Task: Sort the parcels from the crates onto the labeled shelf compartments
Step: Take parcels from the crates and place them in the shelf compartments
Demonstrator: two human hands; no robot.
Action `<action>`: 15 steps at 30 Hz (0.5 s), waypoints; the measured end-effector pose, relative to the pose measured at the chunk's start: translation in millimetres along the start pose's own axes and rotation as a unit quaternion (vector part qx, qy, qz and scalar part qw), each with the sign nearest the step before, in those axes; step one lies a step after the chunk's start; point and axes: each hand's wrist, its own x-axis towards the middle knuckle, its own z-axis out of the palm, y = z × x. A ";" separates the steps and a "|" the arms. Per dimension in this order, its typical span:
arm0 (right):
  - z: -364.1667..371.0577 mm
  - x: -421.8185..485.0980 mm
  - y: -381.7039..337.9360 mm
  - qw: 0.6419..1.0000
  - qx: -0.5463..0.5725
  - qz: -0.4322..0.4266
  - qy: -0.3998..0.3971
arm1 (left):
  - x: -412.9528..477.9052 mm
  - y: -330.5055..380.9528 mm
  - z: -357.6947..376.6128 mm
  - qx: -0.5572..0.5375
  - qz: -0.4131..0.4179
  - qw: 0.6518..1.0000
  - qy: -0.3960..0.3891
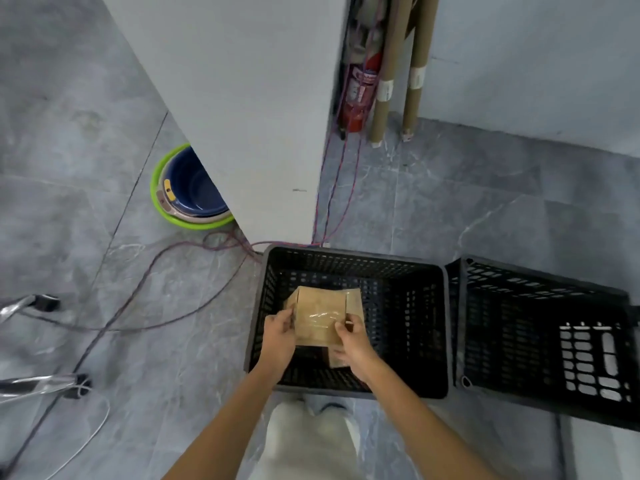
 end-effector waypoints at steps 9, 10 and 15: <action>-109.1 -234.6 -127.1 0.983 0.115 -0.127 0.064 | -192.1 283.6 17.4 -0.056 0.062 0.995 -0.051; -120.8 -256.5 -141.9 0.979 0.122 -0.143 0.072 | -206.7 308.5 20.6 -0.050 0.074 0.994 -0.057; -183.1 -367.9 -214.7 0.954 0.158 -0.232 0.106 | -289.8 437.0 39.1 0.029 0.180 0.978 -0.097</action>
